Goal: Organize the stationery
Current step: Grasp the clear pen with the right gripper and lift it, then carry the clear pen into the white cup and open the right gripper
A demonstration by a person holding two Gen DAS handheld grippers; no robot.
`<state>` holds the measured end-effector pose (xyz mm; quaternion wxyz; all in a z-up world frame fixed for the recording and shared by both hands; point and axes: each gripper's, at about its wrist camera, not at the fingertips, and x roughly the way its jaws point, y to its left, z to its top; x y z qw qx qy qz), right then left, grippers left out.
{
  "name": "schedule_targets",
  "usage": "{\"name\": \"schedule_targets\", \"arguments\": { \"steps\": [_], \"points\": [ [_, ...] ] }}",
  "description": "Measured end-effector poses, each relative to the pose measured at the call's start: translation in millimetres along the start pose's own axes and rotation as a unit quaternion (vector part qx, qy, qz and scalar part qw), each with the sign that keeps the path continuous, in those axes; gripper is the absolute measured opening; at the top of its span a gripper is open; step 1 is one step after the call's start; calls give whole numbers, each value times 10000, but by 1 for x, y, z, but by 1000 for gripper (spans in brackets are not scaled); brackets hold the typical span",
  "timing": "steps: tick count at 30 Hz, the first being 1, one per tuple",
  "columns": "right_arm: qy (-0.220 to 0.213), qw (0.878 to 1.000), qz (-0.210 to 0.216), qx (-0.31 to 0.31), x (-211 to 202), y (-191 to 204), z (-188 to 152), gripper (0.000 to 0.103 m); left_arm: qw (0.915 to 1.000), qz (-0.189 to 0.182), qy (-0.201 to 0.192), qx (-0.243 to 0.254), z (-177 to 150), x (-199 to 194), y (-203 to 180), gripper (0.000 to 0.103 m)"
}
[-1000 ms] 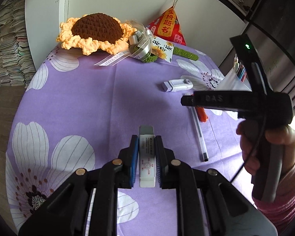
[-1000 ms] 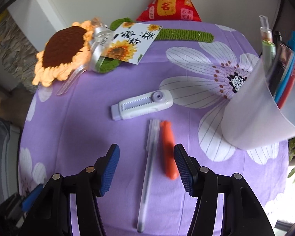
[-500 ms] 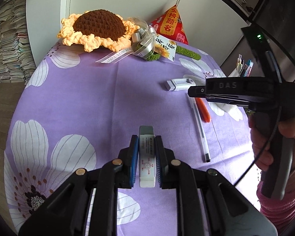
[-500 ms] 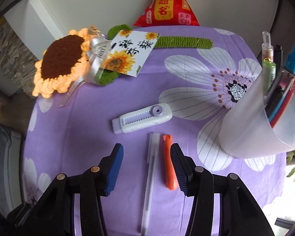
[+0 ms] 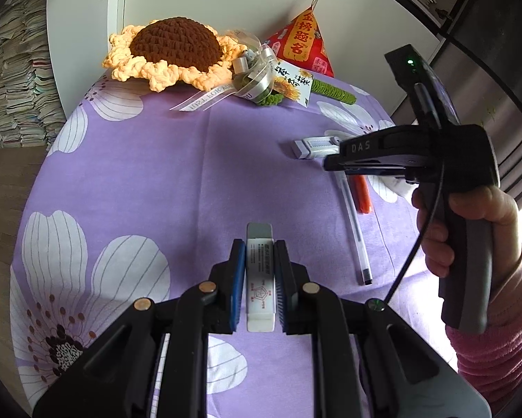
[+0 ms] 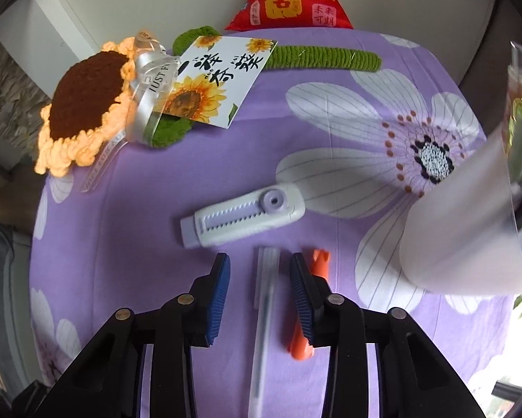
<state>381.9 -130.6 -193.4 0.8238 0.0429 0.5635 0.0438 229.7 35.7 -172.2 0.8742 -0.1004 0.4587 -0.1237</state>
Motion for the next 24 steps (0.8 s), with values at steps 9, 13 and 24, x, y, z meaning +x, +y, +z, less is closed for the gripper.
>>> {"name": "schedule_targets", "arguments": {
  "steps": [9,13,24],
  "points": [
    [-317,9985,236,-381,-40,5,-17,13,10000,9,-38,56,4,-4,-7,15],
    [-801,9949,467,-395,-90,-3,-30,13,9999,-37,-55,123,4,-4,-14,15],
    [-2290,9717,541,-195,-183,-48,-41,13,9984,-200,-132,516,8,-9,-57,15]
  ]
}}
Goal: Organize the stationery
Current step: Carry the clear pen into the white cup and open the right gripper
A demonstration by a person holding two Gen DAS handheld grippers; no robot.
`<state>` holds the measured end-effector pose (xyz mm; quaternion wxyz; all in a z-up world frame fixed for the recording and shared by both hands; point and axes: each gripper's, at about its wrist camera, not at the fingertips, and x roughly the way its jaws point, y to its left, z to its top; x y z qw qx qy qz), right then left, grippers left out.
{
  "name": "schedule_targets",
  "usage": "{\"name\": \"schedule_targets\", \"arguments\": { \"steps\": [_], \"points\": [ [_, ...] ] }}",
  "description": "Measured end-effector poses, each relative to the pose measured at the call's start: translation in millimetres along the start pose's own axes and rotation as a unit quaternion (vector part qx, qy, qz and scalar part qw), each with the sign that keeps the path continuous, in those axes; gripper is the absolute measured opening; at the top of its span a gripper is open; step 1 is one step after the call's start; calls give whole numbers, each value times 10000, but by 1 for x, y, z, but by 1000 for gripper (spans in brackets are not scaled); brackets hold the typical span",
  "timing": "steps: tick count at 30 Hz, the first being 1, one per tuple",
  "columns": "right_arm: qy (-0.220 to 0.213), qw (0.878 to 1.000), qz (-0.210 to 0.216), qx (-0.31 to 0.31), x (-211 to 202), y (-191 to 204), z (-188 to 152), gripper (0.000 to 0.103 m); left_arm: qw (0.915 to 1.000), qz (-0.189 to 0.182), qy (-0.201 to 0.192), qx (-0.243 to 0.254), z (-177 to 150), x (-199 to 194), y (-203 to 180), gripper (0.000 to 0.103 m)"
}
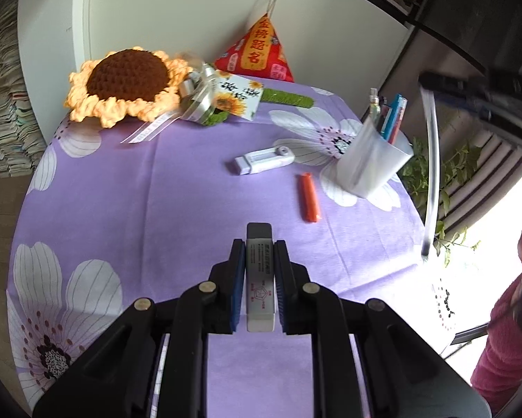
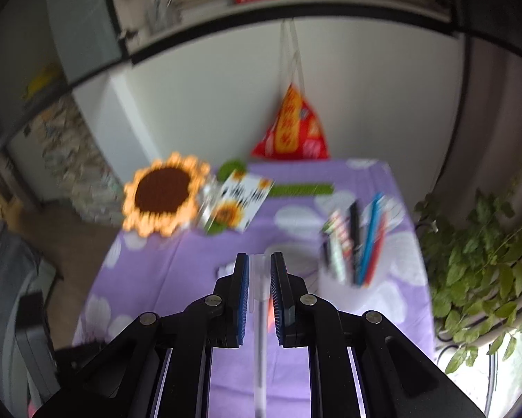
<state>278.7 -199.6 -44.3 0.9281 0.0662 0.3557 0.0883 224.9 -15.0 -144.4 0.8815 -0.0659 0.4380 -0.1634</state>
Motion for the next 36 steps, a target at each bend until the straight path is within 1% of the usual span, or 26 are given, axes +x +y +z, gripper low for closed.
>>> {"name": "schedule_targets", "arguments": {
  "steps": [3,6,8,10,16,21,28,36],
  "points": [
    [-500,9981,-172,312,-12,-27,21,13,10000,8,2,79,-2,-2,-9,15],
    [-840,9942,-330,584,-9,-50,43,13,9999,53,-13,85,-2,-6,-13,15],
    [-1011,9926,-355,565,-5,-59,53,13,9999,84,-34,57,-1,-8,-15,15],
    [-1110,9917,-316,568,2,-64,58,13,9999,101,-69,45,2,-11,-17,15],
    [-1508,9841,-560,751,9,-87,58,13,9996,93,-225,160,17,-18,-34,15],
    [-1528,9829,-590,847,20,-102,53,13,9994,-49,-242,229,28,-16,-48,15],
    [-1415,9850,-609,772,36,-108,42,13,9996,14,-118,247,33,-6,-55,15],
    [-1362,9868,-446,749,28,-112,25,13,9996,-13,-64,278,37,0,-62,15]
  ]
}}
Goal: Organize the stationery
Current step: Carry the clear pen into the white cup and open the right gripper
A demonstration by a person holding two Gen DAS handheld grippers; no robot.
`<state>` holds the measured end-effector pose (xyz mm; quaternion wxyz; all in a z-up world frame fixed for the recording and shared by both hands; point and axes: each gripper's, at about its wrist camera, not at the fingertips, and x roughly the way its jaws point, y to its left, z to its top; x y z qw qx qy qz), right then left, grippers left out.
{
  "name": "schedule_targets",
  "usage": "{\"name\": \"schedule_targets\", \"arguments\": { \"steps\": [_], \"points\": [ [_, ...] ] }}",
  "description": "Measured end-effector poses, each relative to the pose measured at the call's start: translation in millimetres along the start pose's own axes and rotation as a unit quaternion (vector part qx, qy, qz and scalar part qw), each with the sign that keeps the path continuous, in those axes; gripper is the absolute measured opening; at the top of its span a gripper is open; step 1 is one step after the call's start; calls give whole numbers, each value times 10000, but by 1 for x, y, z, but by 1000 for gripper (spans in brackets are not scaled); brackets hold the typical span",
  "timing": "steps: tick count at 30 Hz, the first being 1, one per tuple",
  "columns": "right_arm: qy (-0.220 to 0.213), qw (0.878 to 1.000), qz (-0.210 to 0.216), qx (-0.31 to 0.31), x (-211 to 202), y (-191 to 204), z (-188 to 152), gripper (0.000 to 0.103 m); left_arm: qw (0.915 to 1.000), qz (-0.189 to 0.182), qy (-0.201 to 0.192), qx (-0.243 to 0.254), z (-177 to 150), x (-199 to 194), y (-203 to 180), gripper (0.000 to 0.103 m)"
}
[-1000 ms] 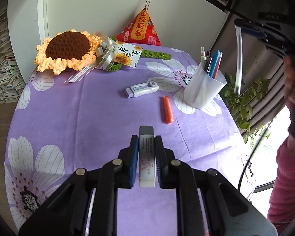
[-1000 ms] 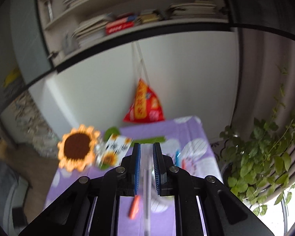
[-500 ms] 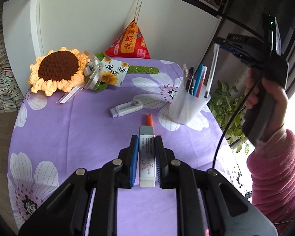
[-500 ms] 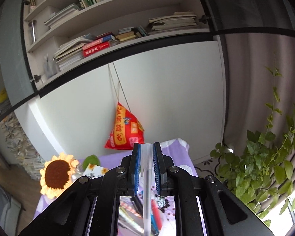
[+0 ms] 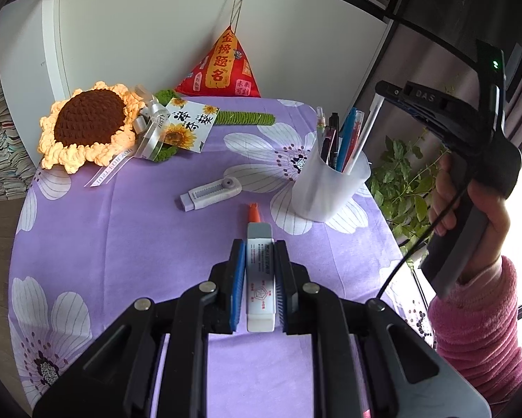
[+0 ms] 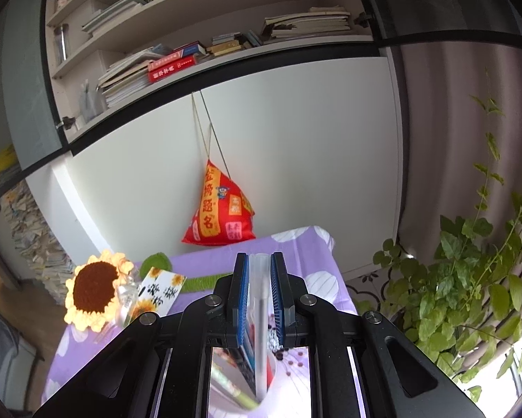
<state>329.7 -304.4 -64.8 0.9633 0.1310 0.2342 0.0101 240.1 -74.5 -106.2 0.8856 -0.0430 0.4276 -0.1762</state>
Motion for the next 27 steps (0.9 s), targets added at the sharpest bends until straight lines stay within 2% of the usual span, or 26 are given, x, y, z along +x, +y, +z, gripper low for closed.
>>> {"name": "schedule_targets", "arguments": {
  "steps": [6,18,25,27],
  "points": [
    [223,9997,62,-34,-8,-3,-17,13,9999,-118,58,48,4,6,-10,15],
    [515,9986,99,95,-9,-10,-42,13,9997,-193,-105,76,15,-4,-18,15],
    [598,9966,346,453,-16,-23,-45,13,9996,-245,-150,82,23,-4,-24,15],
    [578,9962,326,560,-23,-29,-46,17,9994,-267,-192,129,28,-3,-28,15]
  ]
}}
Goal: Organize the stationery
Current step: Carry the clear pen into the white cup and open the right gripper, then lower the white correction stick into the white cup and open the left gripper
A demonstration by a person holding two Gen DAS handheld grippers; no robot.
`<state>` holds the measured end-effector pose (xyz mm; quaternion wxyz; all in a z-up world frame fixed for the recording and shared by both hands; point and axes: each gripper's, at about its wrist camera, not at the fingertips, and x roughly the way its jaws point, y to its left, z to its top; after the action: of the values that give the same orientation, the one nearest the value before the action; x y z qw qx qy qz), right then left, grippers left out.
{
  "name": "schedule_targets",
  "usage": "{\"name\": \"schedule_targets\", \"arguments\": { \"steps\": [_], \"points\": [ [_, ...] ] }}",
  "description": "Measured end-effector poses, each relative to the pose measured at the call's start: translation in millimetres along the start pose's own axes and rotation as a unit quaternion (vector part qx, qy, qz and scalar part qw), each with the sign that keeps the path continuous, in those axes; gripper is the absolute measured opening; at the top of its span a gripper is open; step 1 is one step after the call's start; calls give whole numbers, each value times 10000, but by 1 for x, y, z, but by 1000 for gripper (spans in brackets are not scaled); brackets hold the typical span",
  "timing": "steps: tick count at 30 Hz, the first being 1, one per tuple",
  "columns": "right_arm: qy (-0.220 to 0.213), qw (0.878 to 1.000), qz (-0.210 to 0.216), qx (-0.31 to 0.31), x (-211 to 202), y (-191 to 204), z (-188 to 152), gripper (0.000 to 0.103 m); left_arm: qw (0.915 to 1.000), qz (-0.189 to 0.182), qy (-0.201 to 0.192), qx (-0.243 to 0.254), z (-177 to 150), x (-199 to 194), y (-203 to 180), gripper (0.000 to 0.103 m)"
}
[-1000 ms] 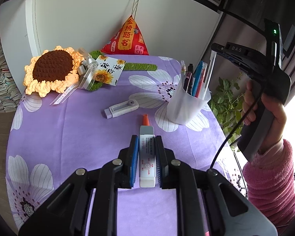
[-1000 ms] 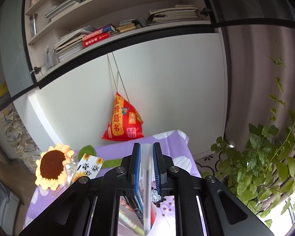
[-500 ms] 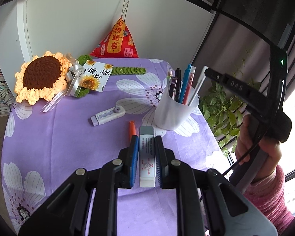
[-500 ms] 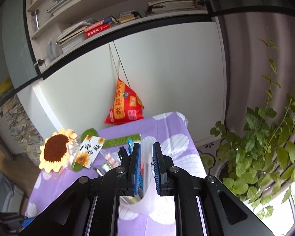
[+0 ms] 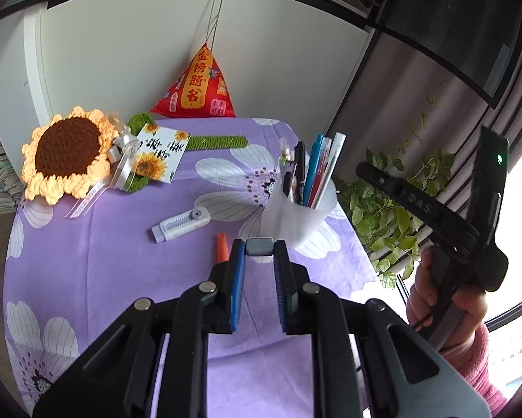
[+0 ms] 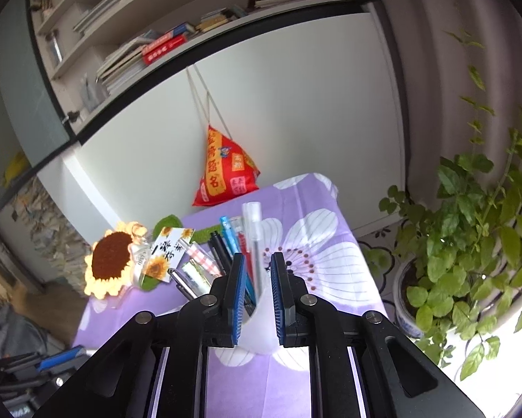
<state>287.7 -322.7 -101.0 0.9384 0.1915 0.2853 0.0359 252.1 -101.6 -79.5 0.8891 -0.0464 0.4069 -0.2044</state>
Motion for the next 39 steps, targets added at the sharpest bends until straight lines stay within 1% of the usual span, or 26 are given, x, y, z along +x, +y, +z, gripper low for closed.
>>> {"name": "schedule_targets", "arguments": {
  "steps": [3,7,11,13,16,20,25,28,30,32,35,37,39],
  "points": [
    [-5,9997,68,224,-13,-11,-4,24,9999,-89,-18,119,10,2,-9,14],
    [-37,9991,47,421,-31,-27,-17,24,9993,-162,-74,319,26,6,-27,14],
    [41,9981,5,617,-43,-44,-32,24,9987,-235,-103,449,47,18,-44,14],
    [95,9975,-15,697,-48,-51,-40,24,9984,-189,-94,519,55,29,-52,14],
    [142,9970,-105,755,-54,-61,-48,24,9979,-104,51,637,61,48,-62,14],
    [192,9957,-189,883,-59,-74,-55,24,9967,101,260,762,58,75,-72,14],
    [231,9946,-228,991,-59,-85,-59,24,9957,290,529,701,52,97,-70,14],
    [280,9945,-195,991,-56,-86,-60,24,9955,397,429,743,51,93,-70,15],
    [305,9948,-159,963,-55,-84,-61,24,9955,415,317,788,52,83,-70,21],
    [336,9950,-131,936,-53,-82,-62,24,9955,461,119,814,52,69,-67,28],
    [408,9955,-56,848,-48,-78,-63,24,9956,550,-59,753,50,54,-59,33],
    [459,9957,-41,803,-46,-75,-65,24,9963,590,-59,617,45,49,-46,34],
    [509,9956,-12,790,-44,-74,-67,24,9965,690,22,481,36,49,-31,34]
  ]
}}
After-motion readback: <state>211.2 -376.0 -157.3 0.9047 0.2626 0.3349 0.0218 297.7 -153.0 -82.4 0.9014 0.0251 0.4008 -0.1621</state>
